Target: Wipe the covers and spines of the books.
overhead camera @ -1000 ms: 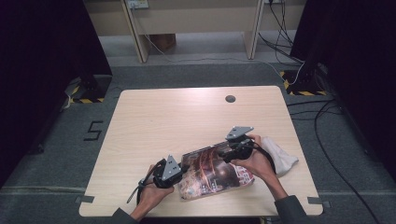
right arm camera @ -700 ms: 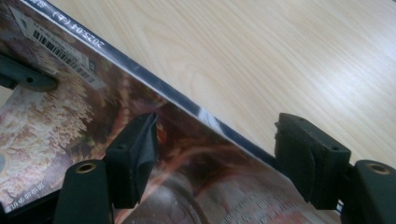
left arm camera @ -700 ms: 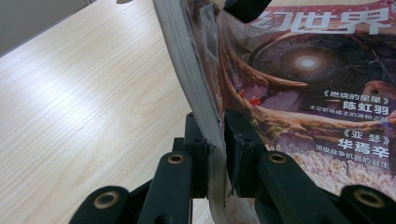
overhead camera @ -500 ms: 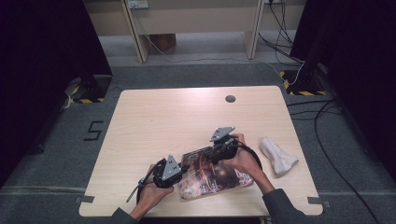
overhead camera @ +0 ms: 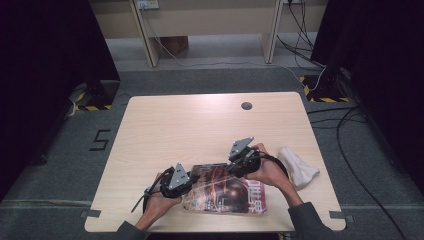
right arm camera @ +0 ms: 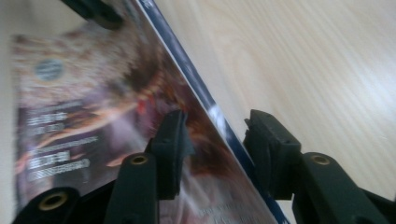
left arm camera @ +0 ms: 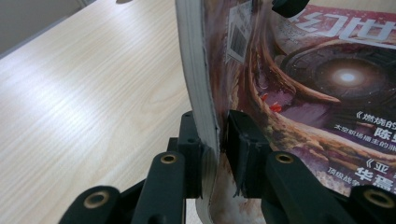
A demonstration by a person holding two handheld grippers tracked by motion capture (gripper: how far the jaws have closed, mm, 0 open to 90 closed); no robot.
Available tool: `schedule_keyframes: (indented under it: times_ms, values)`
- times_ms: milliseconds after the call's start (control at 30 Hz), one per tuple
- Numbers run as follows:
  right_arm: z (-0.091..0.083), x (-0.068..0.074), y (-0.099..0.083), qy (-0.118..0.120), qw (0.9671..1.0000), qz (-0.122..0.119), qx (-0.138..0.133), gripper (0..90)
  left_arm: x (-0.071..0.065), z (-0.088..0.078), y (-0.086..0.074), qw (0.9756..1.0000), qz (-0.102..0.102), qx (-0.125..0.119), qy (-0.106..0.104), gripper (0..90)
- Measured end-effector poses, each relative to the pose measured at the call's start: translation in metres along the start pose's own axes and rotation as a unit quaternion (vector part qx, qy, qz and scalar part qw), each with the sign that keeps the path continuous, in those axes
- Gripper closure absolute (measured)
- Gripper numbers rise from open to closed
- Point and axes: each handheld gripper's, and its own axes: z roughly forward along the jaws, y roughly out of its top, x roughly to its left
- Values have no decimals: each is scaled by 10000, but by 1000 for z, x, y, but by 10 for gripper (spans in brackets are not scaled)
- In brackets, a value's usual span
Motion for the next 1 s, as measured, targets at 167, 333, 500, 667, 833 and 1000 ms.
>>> schedule_keyframes:
  times_ms: [167,333,500,667,833,1000]
  values:
    - [6,-3,-2,239,9997,-76,-40,643,-1,2,2,9999,110,52,-22,752]
    - [8,-2,0,214,9994,-266,2,660,1,2,1,10000,39,63,-38,743]
    - [8,-1,1,304,9988,-372,40,726,6,7,3,9997,70,199,155,700]
    - [11,-2,1,413,9983,-394,80,765,12,12,2,9995,-11,237,221,665]
    - [14,-4,0,427,9983,-400,77,761,12,14,2,9995,41,228,231,664]
    - [15,-5,0,420,9981,-445,87,765,13,14,2,9995,30,222,226,663]
